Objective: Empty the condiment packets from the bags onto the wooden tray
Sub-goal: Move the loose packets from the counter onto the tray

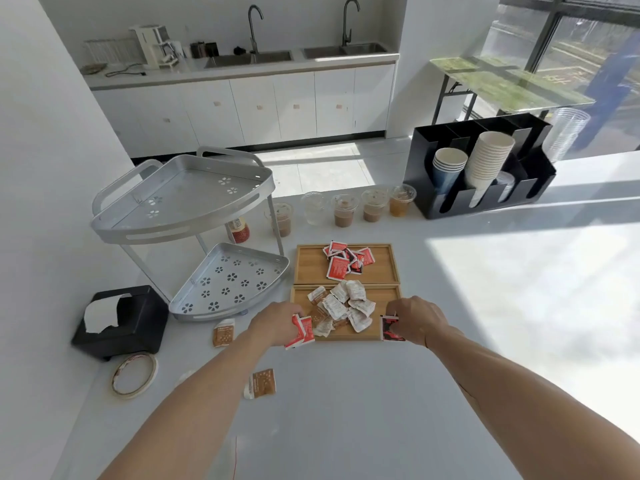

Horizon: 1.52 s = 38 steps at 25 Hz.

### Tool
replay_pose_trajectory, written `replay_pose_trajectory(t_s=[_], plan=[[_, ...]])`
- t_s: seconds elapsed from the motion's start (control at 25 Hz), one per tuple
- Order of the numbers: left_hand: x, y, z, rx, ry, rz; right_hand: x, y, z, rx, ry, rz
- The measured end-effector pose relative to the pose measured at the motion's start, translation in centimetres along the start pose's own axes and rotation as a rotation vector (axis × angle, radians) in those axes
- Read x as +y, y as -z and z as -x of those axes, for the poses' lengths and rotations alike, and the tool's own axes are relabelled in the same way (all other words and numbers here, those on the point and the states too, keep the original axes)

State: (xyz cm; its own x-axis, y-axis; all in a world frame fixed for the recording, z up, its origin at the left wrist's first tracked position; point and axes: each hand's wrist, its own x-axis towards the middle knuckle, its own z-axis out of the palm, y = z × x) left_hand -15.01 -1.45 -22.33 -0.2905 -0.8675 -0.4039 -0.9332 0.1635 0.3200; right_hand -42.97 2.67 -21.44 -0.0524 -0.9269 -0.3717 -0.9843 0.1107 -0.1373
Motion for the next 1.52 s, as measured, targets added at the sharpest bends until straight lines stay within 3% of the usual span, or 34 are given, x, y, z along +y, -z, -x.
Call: replay_pose_trajectory(t_s=[0.44, 0.92, 1.28, 1.52], plan=[[6.1, 0.0, -4.7, -0.033, 0.043, 0.014, 6.1, 1.8, -3.1, -0.008, 0.004, -0.088], [3.2, 5.5, -15.5, -0.026, 0.121, -0.03, 4.2, 3.8, -15.1, -0.041, 0.061, -0.051], [2.2, 4.2, -22.0, -0.078, 0.081, -0.081, 3.1, 2.9, -22.4, -0.12, 0.1, 0.009], [1.6, 2.5, -23.1, 0.085, 0.108, -0.147, 3.4, 1.3, -23.7, -0.011, 0.068, 0.07]])
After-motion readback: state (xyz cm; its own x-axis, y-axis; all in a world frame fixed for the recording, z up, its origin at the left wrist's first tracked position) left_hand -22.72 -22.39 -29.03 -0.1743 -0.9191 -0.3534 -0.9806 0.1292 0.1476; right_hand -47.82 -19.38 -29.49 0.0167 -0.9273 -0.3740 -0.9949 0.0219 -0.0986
